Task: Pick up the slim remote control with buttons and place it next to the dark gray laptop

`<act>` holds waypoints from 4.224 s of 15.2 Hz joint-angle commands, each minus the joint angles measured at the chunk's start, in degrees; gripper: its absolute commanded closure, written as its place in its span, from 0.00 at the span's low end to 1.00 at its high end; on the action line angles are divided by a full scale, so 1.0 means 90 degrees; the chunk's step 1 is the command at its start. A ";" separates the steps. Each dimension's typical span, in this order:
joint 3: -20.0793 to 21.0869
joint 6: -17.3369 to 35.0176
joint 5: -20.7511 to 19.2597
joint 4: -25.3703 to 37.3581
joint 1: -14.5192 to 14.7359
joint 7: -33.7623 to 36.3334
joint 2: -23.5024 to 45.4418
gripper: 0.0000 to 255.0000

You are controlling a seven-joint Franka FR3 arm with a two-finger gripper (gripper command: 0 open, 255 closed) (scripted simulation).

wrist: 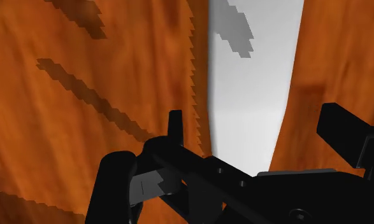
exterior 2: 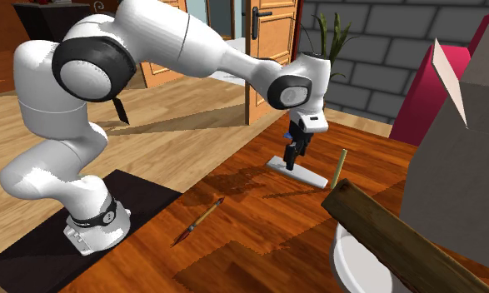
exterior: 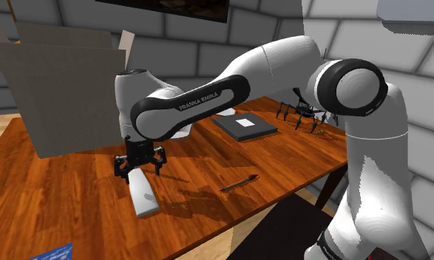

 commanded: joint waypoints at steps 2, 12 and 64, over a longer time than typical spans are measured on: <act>-0.0094 0.0071 -0.0191 0.0318 0.0158 0.0143 0.0428 0.00; -0.0158 0.0447 -0.0298 0.0126 0.0187 0.0210 0.0627 0.00; -0.0639 0.0139 0.1262 -0.2520 -0.1878 -0.2813 -0.2689 1.00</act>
